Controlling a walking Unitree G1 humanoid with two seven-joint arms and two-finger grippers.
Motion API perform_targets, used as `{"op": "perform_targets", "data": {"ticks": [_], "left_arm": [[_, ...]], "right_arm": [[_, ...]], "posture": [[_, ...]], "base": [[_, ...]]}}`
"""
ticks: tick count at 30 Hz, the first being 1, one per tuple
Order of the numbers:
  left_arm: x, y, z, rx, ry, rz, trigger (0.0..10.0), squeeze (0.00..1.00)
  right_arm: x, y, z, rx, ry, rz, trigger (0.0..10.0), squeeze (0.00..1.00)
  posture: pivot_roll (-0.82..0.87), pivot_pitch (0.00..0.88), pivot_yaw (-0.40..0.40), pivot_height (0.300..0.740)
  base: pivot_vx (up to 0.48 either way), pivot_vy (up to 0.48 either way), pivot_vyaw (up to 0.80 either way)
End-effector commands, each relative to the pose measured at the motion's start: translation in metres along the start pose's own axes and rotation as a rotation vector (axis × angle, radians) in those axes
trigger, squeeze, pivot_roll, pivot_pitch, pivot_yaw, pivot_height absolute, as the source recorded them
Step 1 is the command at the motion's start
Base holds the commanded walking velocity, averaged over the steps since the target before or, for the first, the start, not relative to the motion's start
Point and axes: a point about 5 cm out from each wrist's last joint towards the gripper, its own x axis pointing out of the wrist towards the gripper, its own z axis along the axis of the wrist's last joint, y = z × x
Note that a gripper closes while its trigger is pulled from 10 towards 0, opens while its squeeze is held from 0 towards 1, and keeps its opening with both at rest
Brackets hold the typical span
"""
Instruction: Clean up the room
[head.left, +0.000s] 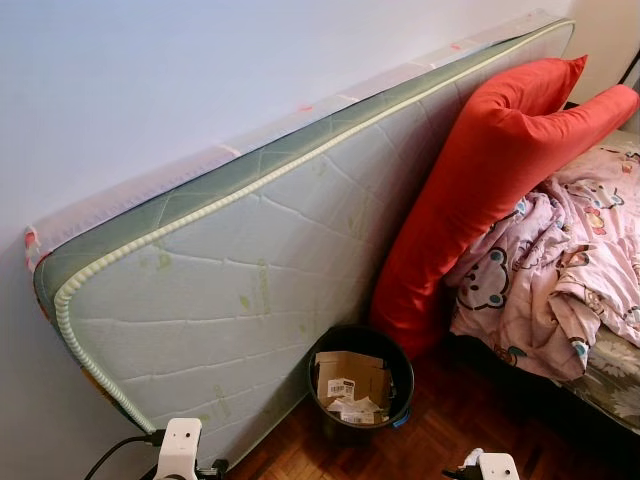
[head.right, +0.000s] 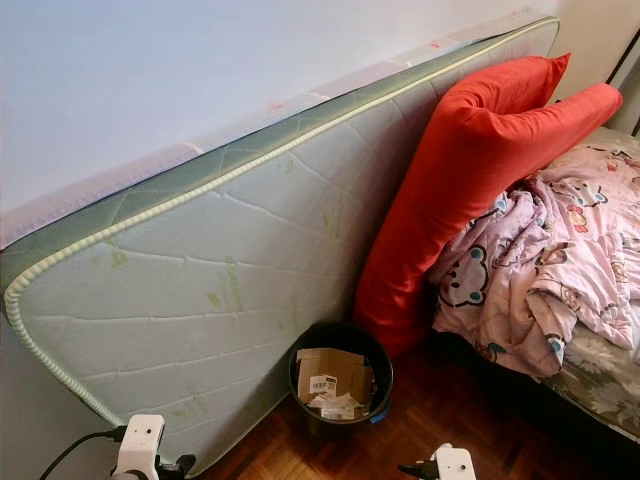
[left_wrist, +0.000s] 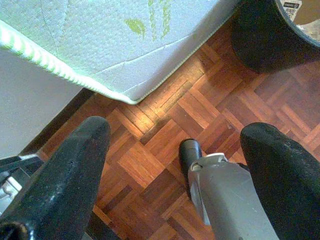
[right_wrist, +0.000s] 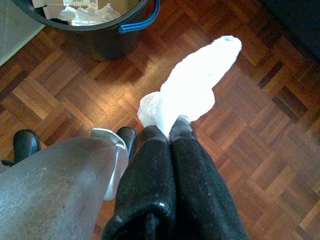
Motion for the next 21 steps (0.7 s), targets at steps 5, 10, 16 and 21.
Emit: {"op": "perform_targets", "data": {"ticks": [5, 10, 16, 21], "left_arm": [[-0.0003, -0.0014, -0.0043, 0.002, 0.029, -0.015, 10.0, 0.00], [-0.0003, -0.0013, -0.0042, 0.006, 0.030, -0.018, 10.0, 0.00], [-0.0003, -0.0013, -0.0044, 0.009, 0.031, -0.021, 10.0, 0.00], [-0.0004, -0.0013, -0.0044, 0.010, 0.031, -0.023, 10.0, 0.00]], "right_arm": [[-0.0007, -0.0028, -0.0011, 0.005, 0.005, -0.008, 10.0, 0.00], [-0.0006, -0.0025, -0.0006, -0.012, 0.004, -0.001, 10.0, 0.00], [-0.0007, -0.0023, -0.0005, -0.007, 0.000, 0.000, 10.0, 0.00], [-0.0007, -0.0022, -0.0011, 0.010, 0.001, -0.001, 10.0, 0.00]], "posture": [[0.02, 0.000, -0.058, 0.709], [0.02, 0.000, -0.058, 0.709], [0.02, 0.000, -0.059, 0.709], [0.02, 0.000, -0.059, 0.709]], "base": [[0.000, 0.000, 0.00], [0.000, 0.000, 0.00], [0.040, 0.000, 0.63], [0.240, 0.000, 0.19]]}}
